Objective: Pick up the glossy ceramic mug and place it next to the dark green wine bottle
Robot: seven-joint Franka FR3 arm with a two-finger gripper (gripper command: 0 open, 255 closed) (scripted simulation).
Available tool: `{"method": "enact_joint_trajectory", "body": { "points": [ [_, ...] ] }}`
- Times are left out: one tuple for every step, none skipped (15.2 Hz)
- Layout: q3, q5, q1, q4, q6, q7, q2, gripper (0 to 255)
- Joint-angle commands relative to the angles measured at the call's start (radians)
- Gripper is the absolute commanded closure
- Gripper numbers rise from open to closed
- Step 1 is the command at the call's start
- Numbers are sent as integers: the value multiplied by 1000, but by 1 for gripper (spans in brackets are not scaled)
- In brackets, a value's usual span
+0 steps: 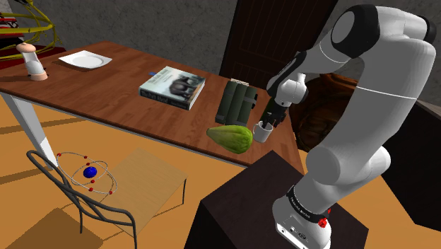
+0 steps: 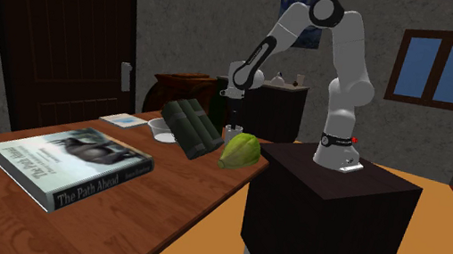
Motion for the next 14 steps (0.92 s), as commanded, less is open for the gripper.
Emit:
{"method": "enact_joint_trajectory", "body": {
  "points": [
    [0,0,0,0,0,0,0,0],
    [0,0,0,0,0,0,0,0],
    [-12,-23,7,1,-30,16,-31,0],
    [-23,-45,14,4,-61,31,-61,0],
    [-32,-66,19,9,-92,46,-91,0],
    [-38,-82,22,13,-117,58,-113,0],
    [-37,-82,21,13,-117,58,-113,0],
    [-37,-82,21,13,-117,58,-113,0],
    [-37,-82,21,13,-117,58,-113,0],
    [-37,-82,21,13,-117,58,-113,0],
    [-37,-82,21,13,-117,58,-113,0],
    [-37,-82,21,13,-117,58,-113,0],
    [-37,-82,21,13,-117,58,-113,0],
    [-37,-82,21,13,-117,58,-113,0]
  ]
}}
